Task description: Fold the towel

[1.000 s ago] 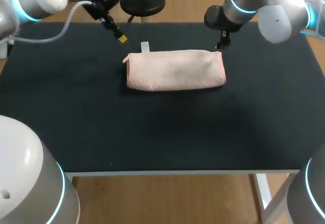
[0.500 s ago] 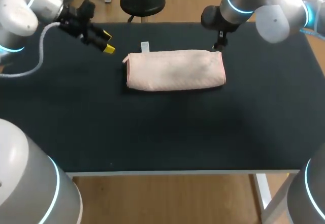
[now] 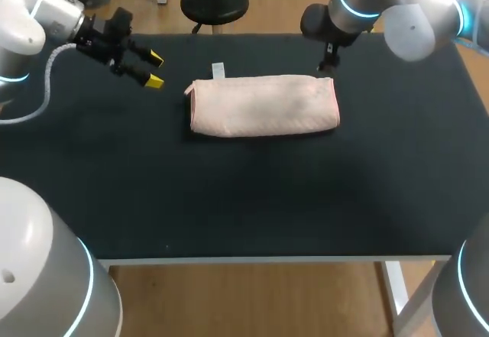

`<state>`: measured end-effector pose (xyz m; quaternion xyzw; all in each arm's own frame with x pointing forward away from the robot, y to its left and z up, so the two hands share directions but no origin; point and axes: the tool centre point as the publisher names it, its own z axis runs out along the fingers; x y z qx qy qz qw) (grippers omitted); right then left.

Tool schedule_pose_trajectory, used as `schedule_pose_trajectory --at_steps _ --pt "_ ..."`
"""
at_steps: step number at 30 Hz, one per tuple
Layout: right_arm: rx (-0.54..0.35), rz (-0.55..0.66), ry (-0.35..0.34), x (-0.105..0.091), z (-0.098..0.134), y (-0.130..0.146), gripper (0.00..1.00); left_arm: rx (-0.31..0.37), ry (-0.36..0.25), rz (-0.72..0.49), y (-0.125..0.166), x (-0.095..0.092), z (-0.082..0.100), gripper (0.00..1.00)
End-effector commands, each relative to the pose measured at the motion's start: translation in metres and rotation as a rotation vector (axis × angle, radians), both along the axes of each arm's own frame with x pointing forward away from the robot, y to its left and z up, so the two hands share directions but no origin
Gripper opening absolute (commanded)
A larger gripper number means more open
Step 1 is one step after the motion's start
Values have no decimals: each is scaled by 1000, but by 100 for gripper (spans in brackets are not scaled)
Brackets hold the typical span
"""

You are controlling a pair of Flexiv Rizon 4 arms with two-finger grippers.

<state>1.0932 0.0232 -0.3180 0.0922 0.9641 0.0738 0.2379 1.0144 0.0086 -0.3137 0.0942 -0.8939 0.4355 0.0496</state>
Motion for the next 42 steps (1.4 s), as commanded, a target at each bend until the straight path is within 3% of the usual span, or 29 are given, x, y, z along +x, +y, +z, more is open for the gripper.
schedule_pose_trajectory --at_steps 1,2,24,32,42 --pt "-25 27 21 0 9 0 100 4 -39 23 1 -10 2 100" --pt "-59 90 16 -3 11 2 100 9 -51 28 2 -11 2 100" --pt "-59 90 16 -3 11 2 100 9 -51 28 2 -11 2 100" --pt "361 -299 167 -6 16 16 100 9 -51 28 2 -11 2 100" --pt "758 -714 353 -20 13 16 100 9 -51 28 2 -11 2 100"
